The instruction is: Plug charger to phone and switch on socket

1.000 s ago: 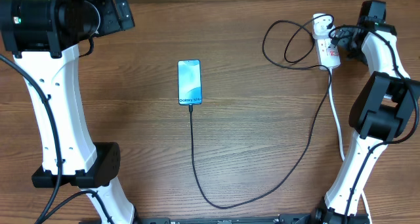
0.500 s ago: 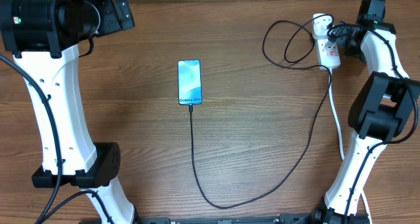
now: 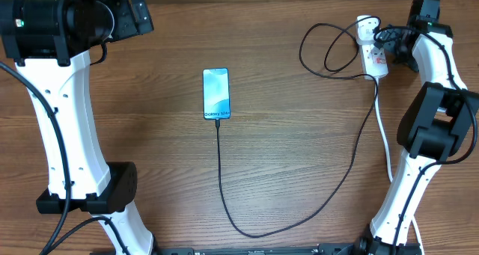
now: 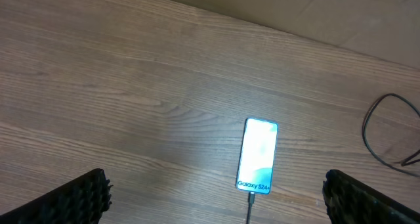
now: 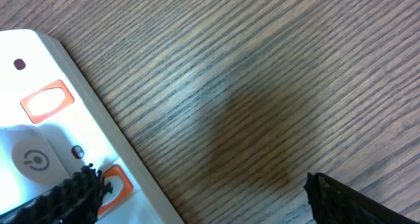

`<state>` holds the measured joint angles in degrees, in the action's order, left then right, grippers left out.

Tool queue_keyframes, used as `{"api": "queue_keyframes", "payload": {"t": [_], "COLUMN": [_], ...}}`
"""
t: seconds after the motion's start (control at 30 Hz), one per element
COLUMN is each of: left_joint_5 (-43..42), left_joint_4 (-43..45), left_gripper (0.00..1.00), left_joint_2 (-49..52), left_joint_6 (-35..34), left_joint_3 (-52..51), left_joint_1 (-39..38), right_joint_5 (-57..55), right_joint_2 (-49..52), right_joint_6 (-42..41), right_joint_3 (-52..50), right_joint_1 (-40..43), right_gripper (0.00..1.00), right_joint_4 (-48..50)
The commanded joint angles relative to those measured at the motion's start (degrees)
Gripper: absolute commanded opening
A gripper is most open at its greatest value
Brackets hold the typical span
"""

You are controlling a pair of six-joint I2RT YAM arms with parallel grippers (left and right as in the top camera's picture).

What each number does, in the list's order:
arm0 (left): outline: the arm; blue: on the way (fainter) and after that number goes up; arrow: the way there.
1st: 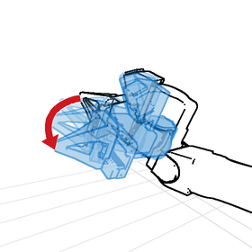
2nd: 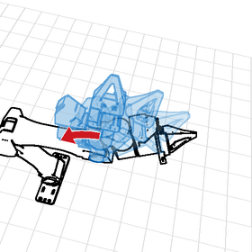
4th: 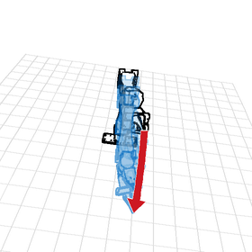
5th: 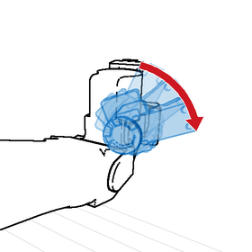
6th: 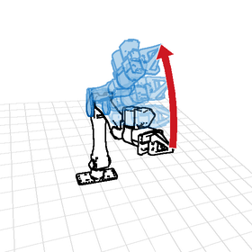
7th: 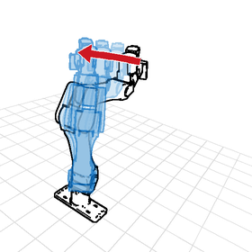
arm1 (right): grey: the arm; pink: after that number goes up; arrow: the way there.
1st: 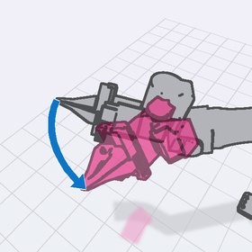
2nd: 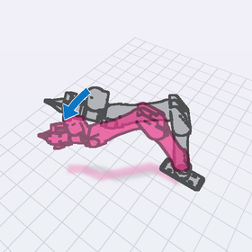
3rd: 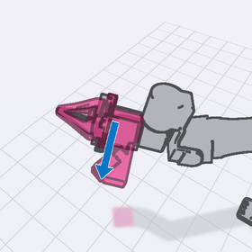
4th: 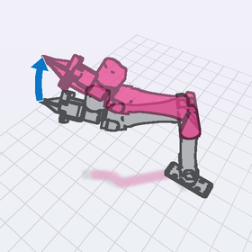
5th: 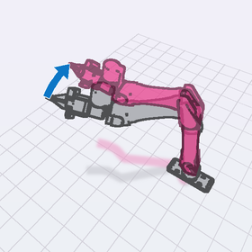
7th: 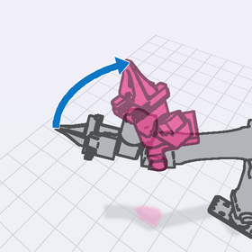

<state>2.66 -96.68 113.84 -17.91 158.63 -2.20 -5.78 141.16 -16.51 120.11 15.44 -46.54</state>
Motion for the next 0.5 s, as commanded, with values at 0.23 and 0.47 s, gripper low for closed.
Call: {"api": "queue_keyframes", "payload": {"t": [0.23, 0.47], "left_joint_5": [0.7, 0.7], "left_joint_4": [-0.1, -0.1], "left_gripper": [1.00, 1.00], "left_joint_2": [-0.6, -0.6], "left_joint_6": [0.1, 0.1], "left_joint_3": [0.5, 0.5], "left_joint_1": [-0.1, -0.1], "right_joint_5": [7.7, 7.2], "right_joint_2": [3.8, 4.2], "right_joint_6": [1.3, 1.6], "right_joint_3": [-0.9, -0.9], "right_joint_1": [-2.1, -3.5], "right_gripper": [1.00, 1.00], "right_joint_4": [-2.1, -2.7]}}
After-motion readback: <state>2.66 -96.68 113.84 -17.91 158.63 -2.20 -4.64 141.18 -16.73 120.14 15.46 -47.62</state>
